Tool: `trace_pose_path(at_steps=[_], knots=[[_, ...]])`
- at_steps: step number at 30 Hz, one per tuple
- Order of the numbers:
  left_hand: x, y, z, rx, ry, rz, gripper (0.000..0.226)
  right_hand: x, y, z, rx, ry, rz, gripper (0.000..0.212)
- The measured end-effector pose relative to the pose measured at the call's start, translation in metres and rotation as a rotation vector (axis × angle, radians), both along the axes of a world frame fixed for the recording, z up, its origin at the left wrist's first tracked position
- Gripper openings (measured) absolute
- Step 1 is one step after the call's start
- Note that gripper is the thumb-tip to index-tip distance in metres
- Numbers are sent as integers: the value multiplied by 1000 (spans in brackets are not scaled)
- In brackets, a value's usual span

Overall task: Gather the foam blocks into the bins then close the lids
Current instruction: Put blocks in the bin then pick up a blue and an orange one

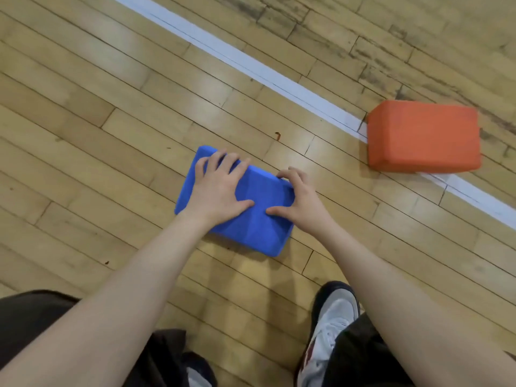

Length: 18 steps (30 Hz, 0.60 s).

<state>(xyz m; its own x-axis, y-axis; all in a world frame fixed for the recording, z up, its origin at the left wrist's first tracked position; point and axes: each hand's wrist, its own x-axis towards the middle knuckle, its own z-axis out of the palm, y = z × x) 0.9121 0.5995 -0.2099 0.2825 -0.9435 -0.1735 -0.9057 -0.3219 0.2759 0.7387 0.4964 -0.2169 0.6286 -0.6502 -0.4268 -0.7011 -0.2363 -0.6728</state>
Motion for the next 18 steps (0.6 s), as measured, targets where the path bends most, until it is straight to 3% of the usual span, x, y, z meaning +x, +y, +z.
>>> trace_pose_path(at_steps=[2, 5, 8, 12, 18], knots=[[0, 15, 2, -45, -20, 11, 83, -2, 5, 5, 40, -65, -35, 59], [-1, 31, 2, -57, -13, 67, 80, 3, 11, 5, 14, 53, 85, 73], [1, 43, 6, -87, -19, 75, 73, 8, 19, 9, -2, 36, 111, 69], [7, 37, 21, -208, -135, -98, 56, 0, 19, 25, -94, -78, 75, 63], [6, -21, 53, -108, -96, -279, 66, -19, -20, 53, -255, -241, -36, 59]])
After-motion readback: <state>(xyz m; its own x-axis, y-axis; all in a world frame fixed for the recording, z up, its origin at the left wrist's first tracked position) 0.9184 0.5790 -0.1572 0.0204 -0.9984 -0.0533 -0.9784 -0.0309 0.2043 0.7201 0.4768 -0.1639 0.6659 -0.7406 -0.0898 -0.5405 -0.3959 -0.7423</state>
